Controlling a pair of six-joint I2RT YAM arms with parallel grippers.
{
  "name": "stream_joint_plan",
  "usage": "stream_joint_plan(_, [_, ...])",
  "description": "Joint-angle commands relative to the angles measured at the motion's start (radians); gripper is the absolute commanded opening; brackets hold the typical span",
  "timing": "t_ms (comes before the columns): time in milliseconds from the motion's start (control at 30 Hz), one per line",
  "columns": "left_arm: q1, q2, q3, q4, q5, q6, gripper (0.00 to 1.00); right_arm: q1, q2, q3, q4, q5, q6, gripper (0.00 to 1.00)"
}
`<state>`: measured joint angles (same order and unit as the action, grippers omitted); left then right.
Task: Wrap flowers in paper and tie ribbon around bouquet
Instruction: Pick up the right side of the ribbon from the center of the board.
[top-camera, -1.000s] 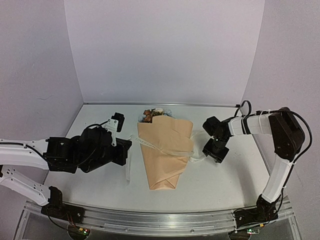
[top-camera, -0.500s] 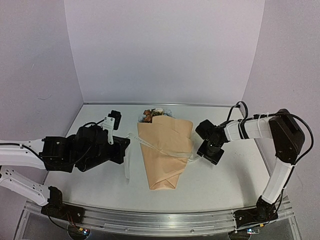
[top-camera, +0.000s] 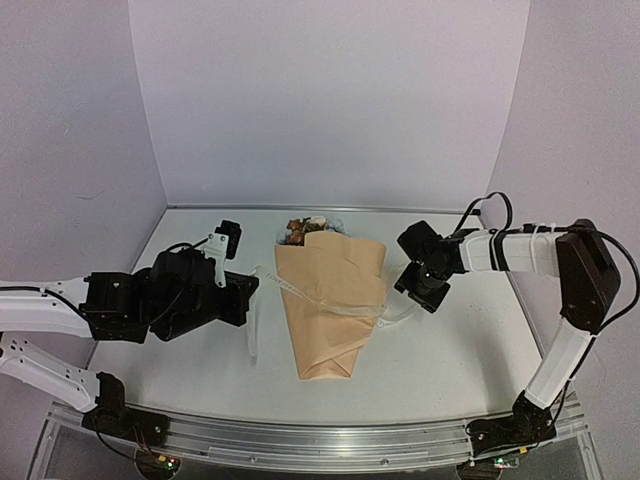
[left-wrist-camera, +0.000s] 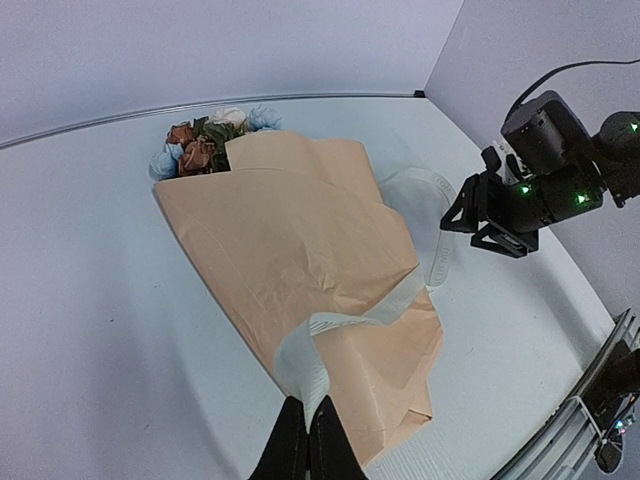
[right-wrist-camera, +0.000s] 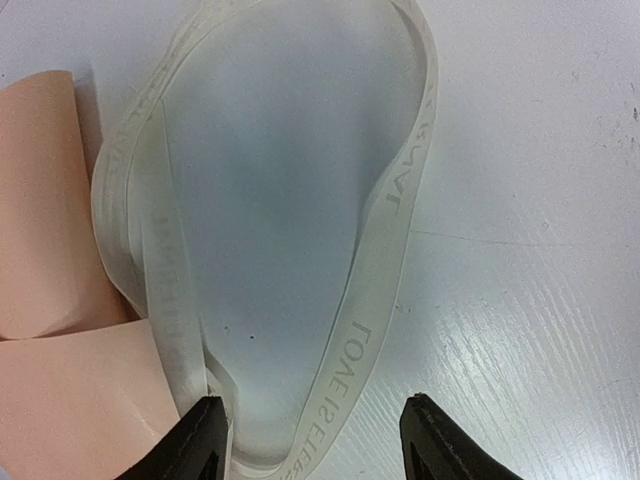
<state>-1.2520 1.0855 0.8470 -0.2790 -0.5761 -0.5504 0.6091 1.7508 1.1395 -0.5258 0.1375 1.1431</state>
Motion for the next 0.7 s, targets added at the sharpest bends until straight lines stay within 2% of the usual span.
stream_joint_plan(0, [0.017, -0.022, -0.015, 0.042, 0.009, 0.005, 0.0, 0.055, 0.022, 0.037, -0.105, 0.013, 0.074, 0.59])
stream_joint_plan(300, [0.045, -0.028, -0.019, 0.041, 0.037, 0.011, 0.0, 0.075, 0.118, -0.003, -0.037, 0.034, 0.197, 0.58])
stream_joint_plan(600, [0.084, -0.039, -0.013, 0.026, 0.055, 0.009, 0.0, 0.067, 0.177, -0.008, 0.05, 0.069, 0.202, 0.51])
stream_joint_plan(667, [0.093, -0.04, -0.007, 0.018, 0.059, 0.009, 0.0, 0.063, 0.189, -0.009, 0.063, 0.068, 0.206, 0.46])
